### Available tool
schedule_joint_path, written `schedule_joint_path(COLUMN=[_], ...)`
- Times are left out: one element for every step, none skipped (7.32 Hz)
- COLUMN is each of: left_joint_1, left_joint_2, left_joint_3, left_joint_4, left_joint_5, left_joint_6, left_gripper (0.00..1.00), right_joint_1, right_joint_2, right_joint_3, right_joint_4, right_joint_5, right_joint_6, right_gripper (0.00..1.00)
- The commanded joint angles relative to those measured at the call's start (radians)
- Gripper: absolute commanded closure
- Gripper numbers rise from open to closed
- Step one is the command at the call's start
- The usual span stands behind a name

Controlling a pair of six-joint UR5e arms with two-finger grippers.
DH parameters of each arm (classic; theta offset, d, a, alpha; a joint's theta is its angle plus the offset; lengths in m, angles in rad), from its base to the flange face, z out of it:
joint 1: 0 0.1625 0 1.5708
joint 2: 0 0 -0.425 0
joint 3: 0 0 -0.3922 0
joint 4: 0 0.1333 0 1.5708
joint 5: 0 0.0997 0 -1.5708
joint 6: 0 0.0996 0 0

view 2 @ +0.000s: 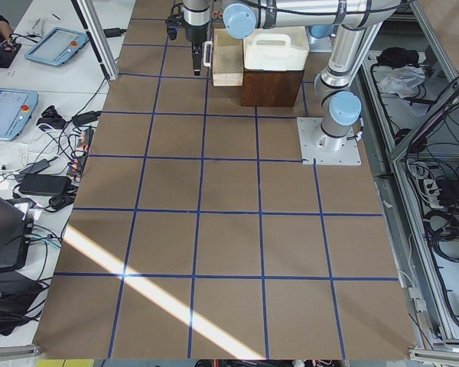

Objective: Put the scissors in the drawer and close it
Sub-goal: 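Move the right gripper toward the orange-handled scissors beside the drawer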

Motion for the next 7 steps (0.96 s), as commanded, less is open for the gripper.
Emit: schedule_joint_path(left_joint_1=[-0.001,-0.001,0.001,0.001,0.002,0.002,0.002], left_joint_2=[-0.001,-0.001,0.001,0.004,0.004,0.004,0.002], left_joint_3=[0.000,0.000,0.000,0.000,0.000,0.000,0.000], left_joint_4=[0.000,0.001,0.001,0.000,0.001,0.000,0.001], left_joint_5=[-0.001,-0.002,-0.001,0.001,-0.001,-0.001,-0.002], left_joint_6=[-0.001,-0.001,0.001,0.004,0.004,0.004,0.002], left_gripper=[0.00,0.00,0.00,0.00,0.00,0.00,0.00], right_joint_1=[0.001,0.001,-0.004,-0.016,-0.068,-0.180,-0.299], right_joint_2=[0.000,0.000,0.000,-0.001,0.000,-0.001,-0.001], right_joint_3=[0.002,0.002,0.003,0.005,0.005,0.017,0.040], right_joint_4=[0.011,0.014,0.017,0.013,0.013,0.017,0.023], right_joint_5=[-0.003,-0.001,-0.007,-0.019,-0.023,-0.018,-0.016], right_joint_6=[0.000,-0.006,-0.100,-0.310,-0.560,-0.833,-1.077], right_gripper=[0.00,0.00,0.00,0.00,0.00,0.00,0.00])
